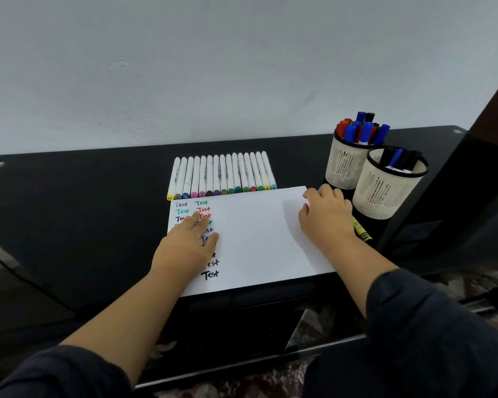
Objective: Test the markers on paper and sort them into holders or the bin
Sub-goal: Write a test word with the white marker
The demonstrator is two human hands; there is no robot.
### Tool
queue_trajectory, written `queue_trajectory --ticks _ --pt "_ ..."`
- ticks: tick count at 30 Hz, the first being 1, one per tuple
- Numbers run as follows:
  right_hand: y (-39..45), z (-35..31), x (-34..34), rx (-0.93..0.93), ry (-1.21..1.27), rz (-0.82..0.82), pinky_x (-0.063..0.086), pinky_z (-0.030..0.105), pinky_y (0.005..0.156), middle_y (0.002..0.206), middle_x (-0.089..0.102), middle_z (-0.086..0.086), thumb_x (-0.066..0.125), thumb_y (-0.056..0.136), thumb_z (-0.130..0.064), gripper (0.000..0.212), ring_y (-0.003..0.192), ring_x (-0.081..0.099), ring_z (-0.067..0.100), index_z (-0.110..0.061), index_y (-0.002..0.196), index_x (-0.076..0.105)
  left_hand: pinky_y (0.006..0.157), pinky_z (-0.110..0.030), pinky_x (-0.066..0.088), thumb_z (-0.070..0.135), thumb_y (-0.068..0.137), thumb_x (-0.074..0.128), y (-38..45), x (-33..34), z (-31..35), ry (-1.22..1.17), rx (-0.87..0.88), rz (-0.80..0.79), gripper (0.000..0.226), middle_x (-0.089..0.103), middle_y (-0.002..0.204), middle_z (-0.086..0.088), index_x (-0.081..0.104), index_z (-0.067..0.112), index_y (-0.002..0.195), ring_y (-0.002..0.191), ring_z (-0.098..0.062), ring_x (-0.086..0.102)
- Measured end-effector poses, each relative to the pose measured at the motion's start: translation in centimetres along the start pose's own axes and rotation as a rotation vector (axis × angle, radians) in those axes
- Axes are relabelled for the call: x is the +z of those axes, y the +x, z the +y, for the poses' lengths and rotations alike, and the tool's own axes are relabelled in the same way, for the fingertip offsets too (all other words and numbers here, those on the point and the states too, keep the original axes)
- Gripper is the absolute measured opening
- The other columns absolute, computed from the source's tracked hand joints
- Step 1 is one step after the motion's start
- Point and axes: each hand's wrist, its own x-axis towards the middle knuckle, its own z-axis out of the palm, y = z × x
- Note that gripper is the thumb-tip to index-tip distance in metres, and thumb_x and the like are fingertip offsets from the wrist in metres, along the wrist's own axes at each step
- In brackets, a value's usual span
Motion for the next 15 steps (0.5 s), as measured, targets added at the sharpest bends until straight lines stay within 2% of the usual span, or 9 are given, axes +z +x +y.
queue_trajectory --ticks 4,10,12,15 --pt "2.3 -1.7 0.1 -0.122 -0.029 -0.017 0.035 0.037 0.090 0.122 0.049 0.008 0.041 0.095 -0.021 0.033 0.111 0.044 0.026 -0.015 0.127 0.047 0.113 -0.033 0.020 0.048 0.099 0.028 0.1 0.0 0.0 0.014 -0.005 0.011 0.057 0.007 0.158 0.010 0.016 0.027 0.150 0.144 -0.013 0.012" --pt "6.8 -3.4 0.6 -0.170 0.048 -0.194 0.032 0.043 0.097 0.130 0.045 0.007 0.042 0.096 -0.025 0.042 0.119 0.040 0.028 -0.025 0.137 0.041 0.114 -0.032 0.017 0.050 0.098 0.028 0.3 0.1 -0.2 0.005 -0.005 -0.002 0.058 0.004 0.158 0.012 0.014 0.029 0.151 0.144 -0.012 0.008" --pt "8.0 -3.5 0.9 -0.160 0.121 -0.261 0.030 0.044 0.100 0.131 0.046 0.006 0.042 0.095 -0.025 0.041 0.122 0.039 0.028 -0.029 0.136 0.043 0.114 -0.032 0.016 0.050 0.098 0.027 0.2 0.1 -0.2 -0.002 0.002 0.004 0.058 0.004 0.158 0.012 0.014 0.029 0.150 0.144 -0.012 0.008" --pt "9.1 -3.8 1.5 -0.121 0.212 -0.290 0.031 0.041 0.098 0.124 0.051 0.006 0.041 0.095 -0.024 0.032 0.117 0.043 0.029 -0.028 0.124 0.053 0.114 -0.031 0.017 0.050 0.098 0.027 0.1 0.0 -0.2 -0.006 0.005 0.015 0.057 0.004 0.158 0.012 0.014 0.029 0.150 0.144 -0.012 0.008"
